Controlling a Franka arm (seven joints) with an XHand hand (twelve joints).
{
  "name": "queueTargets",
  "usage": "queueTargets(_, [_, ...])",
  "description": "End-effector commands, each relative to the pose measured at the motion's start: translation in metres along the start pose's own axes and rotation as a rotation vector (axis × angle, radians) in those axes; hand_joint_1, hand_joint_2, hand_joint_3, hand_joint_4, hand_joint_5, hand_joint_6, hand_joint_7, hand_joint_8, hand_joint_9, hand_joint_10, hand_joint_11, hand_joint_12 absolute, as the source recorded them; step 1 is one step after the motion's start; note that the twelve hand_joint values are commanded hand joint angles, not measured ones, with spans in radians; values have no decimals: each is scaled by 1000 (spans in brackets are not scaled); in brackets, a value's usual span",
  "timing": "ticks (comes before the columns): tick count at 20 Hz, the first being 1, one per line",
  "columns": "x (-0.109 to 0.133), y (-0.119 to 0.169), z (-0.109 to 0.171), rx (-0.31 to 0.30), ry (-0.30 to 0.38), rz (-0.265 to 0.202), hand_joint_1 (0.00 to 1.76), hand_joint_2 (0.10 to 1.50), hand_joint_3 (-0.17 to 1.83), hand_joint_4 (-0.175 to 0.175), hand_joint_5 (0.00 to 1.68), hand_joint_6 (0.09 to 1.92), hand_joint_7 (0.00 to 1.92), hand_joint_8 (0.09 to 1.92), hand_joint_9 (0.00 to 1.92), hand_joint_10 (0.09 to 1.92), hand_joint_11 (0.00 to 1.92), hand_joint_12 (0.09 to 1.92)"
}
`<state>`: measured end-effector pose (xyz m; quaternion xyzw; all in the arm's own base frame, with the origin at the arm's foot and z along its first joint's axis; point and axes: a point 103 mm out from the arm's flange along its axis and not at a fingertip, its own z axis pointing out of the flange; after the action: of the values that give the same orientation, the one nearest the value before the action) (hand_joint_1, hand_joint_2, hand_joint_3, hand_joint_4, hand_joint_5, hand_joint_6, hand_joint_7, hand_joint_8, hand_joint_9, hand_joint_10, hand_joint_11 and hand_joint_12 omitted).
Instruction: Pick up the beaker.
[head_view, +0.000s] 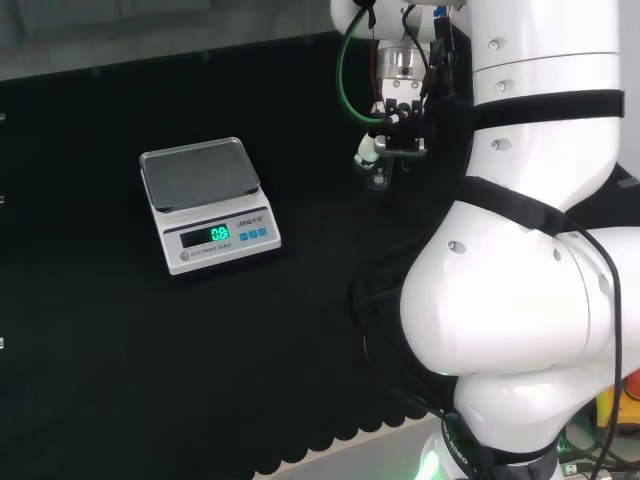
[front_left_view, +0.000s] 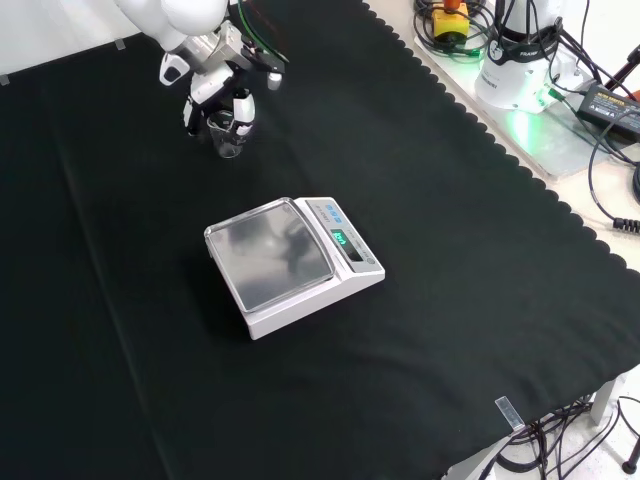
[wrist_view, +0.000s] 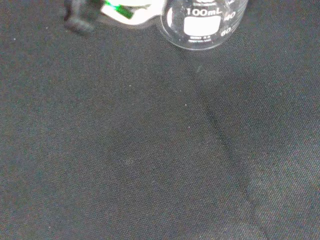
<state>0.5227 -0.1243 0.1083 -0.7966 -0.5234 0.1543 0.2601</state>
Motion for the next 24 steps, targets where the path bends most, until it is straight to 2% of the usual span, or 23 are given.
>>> queueTargets(1, [2,-3,-4,-26,-27,6,1189,710,720,-171,612,712,672,853,1167,375,1362,705])
queueTargets(4, [4,-7,-9,-40,-45,2,1229,719,739,-175,675,739,748,856,1204,352,1353,672])
queueTargets(7, [8,-17,-17,-92,-56,-8,1244,722,747,-175,739,751,828,841,1241,341,1358,655])
queueTargets(10, [11,-33,-29,-156,-37,-29,1246,724,749,-175,770,758,862,838,1257,339,1361,648])
queueTargets(14, [19,-67,-52,-283,-15,-68,1246,724,751,-175,780,762,877,840,1263,339,1364,644])
queueTargets(18, [30,-107,-77,-384,-20,-97,1244,723,753,-175,782,766,884,840,1268,340,1369,640])
queueTargets(24, [52,-173,-112,-532,8,-142,1230,717,759,-173,784,772,891,839,1275,340,1385,637])
